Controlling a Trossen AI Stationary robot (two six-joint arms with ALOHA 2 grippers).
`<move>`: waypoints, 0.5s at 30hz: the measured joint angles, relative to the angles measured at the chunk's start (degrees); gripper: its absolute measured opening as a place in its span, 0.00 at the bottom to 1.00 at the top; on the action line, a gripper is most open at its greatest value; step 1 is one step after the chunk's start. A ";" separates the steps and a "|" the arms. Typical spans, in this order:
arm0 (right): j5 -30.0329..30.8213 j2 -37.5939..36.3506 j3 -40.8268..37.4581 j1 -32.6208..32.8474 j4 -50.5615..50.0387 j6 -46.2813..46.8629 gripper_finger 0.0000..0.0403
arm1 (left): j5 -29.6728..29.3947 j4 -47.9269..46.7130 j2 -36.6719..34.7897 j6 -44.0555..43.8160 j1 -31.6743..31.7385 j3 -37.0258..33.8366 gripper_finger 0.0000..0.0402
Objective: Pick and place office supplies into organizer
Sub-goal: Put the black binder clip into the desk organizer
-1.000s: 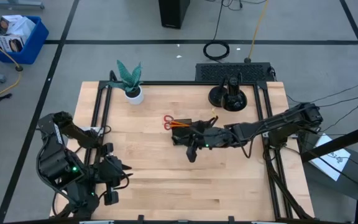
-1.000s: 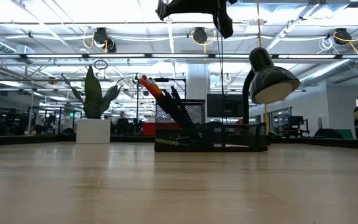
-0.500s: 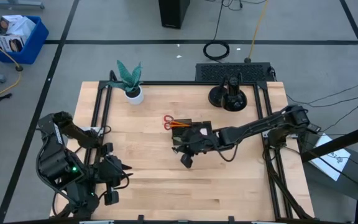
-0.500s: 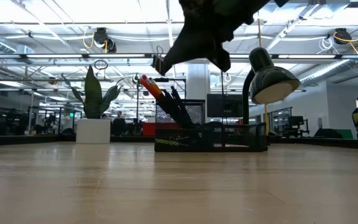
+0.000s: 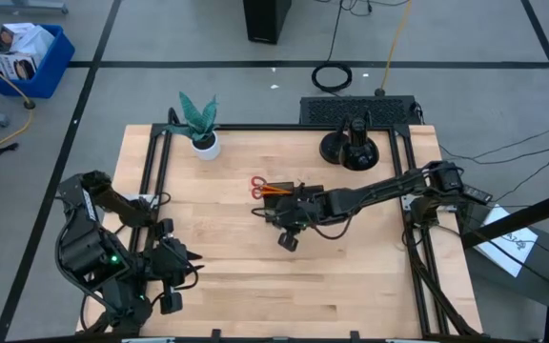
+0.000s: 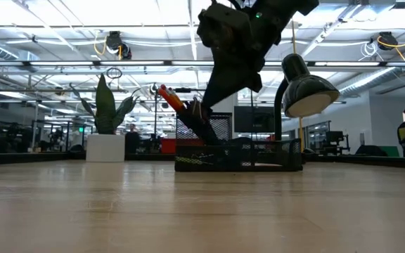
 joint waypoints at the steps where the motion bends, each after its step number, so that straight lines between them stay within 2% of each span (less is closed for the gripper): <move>1: 0.43 0.00 0.00 -0.06 0.02 -0.03 0.00 | 0.00 0.00 0.00 0.00 0.01 0.00 0.21; 15: 0.71 1.09 -0.01 -2.76 3.29 -2.76 0.00 | -0.02 0.01 0.00 0.03 0.02 0.00 0.21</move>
